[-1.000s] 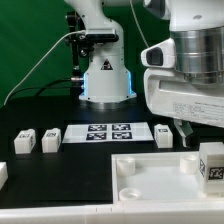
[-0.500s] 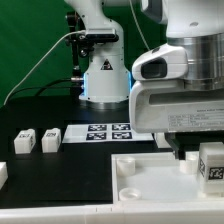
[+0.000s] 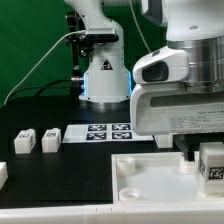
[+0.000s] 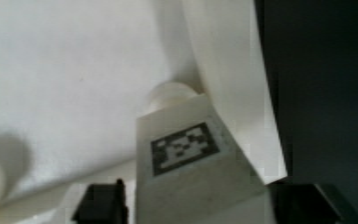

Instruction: Assemble one leg

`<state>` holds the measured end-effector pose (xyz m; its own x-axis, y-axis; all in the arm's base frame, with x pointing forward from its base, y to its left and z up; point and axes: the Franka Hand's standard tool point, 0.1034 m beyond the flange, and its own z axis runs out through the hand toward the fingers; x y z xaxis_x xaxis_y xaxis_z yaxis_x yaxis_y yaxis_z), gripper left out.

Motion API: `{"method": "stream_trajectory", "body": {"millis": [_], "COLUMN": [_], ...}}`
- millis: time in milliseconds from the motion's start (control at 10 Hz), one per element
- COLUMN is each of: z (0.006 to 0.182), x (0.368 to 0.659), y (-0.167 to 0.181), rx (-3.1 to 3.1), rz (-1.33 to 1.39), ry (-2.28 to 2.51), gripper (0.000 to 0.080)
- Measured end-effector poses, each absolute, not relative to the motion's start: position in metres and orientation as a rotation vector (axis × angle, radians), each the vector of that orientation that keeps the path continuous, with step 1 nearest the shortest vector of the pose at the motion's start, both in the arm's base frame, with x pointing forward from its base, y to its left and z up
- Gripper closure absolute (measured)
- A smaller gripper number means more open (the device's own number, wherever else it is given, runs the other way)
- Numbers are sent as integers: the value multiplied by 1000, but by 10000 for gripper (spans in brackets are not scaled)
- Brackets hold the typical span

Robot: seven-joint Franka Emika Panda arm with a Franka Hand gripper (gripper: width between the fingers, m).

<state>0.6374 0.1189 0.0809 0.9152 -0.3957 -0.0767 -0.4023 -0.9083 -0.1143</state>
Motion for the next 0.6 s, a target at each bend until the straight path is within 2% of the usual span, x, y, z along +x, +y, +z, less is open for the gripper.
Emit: {"method": "stream_trajectory", "body": {"millis": [100, 200, 600], "z": [80, 80, 79], "x": [637, 637, 636], "y": [117, 116, 115], "rx": [-2928, -2883, -2569], "rz": [88, 99, 126], "ry": [725, 902, 1585], "gripper": [433, 496, 497]}}
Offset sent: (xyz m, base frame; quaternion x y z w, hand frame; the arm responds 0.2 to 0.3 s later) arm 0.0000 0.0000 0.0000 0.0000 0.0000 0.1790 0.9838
